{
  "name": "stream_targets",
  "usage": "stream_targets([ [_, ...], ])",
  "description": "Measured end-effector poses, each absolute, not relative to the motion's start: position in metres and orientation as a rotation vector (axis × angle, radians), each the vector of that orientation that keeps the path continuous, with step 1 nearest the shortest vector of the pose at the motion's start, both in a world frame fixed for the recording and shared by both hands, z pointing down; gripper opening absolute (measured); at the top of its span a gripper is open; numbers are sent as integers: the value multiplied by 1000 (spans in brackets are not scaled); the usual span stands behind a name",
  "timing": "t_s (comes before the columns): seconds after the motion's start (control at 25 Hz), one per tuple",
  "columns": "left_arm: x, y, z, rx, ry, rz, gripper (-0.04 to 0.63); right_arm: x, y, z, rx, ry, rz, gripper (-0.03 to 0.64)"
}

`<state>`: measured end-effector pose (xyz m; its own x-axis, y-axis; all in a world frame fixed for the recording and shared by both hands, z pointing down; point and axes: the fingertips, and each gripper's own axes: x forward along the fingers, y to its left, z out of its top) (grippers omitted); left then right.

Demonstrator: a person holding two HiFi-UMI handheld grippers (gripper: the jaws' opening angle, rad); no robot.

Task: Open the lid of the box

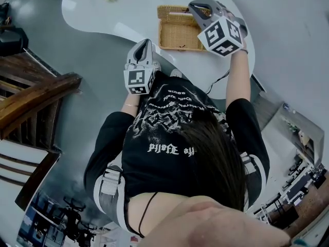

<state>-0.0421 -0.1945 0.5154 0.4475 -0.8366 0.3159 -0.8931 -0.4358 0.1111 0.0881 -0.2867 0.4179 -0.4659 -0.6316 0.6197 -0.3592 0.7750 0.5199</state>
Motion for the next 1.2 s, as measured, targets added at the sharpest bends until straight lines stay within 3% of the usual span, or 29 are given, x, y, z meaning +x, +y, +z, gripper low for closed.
stream_targets([
  [1.2, -43, -229, 519, 2420, -1486, 350, 25, 96, -365, 448, 698, -2112, -281, 35],
])
